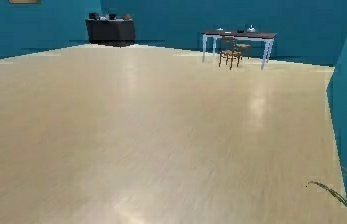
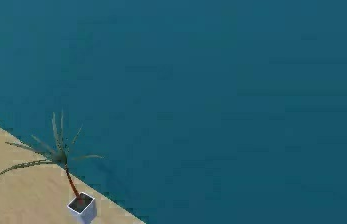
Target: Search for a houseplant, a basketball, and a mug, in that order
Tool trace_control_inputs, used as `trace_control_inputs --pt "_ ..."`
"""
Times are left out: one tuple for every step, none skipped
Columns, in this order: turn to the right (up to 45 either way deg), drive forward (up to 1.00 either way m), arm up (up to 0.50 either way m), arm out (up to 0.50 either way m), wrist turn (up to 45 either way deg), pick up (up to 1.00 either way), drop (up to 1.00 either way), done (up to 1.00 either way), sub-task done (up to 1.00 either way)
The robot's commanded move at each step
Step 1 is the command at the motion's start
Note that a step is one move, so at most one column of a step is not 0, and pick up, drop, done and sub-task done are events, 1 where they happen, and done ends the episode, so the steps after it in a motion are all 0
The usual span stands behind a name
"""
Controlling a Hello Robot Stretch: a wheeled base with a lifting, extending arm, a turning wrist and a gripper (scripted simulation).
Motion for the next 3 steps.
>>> trace_control_inputs --pt "0.0 0.7 0.0 0.0 0.0 0.0 0.0 0.0 0.0" --pt "27.0 0.0 0.0 0.0 0.0 0.0 0.0 0.0 0.0" --pt "0.0 0.65 0.0 0.0 0.0 0.0 0.0 0.0 0.0"
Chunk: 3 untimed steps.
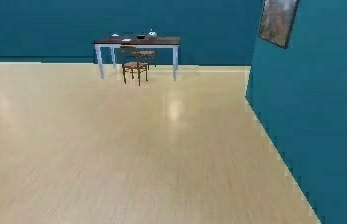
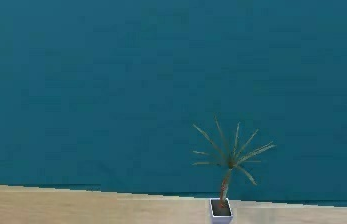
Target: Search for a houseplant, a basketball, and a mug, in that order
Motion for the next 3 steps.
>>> trace_control_inputs --pt "6.0 0.0 0.0 0.0 0.0 0.0 0.0 0.0 0.0" --pt "0.0 1.0 0.0 0.0 0.0 0.0 0.0 0.0 0.0" --pt "0.0 1.0 0.0 0.0 0.0 0.0 0.0 0.0 0.0"
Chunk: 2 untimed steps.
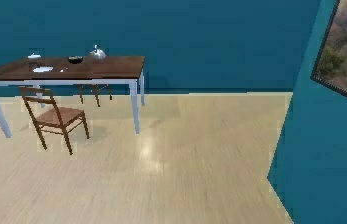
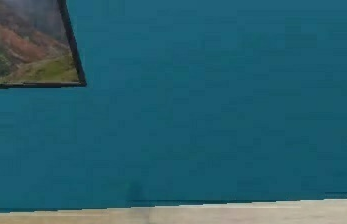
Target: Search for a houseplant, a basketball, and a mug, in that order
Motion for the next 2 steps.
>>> trace_control_inputs --pt "3.0 0.0 0.0 0.0 0.0 0.0 0.0 0.0 0.0" --pt "0.0 1.0 0.0 0.0 0.0 0.0 0.0 0.0 0.0"
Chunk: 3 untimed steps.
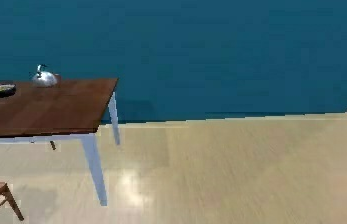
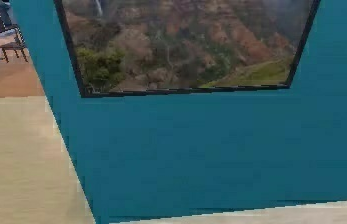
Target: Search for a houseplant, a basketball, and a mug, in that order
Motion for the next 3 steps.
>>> trace_control_inputs --pt "0.0 0.7 0.0 0.0 0.0 0.0 0.0 0.0 0.0" --pt "45.0 0.0 0.0 0.0 0.0 0.0 0.0 0.0 0.0" --pt "6.0 0.0 0.0 0.0 0.0 0.0 0.0 0.0 0.0"
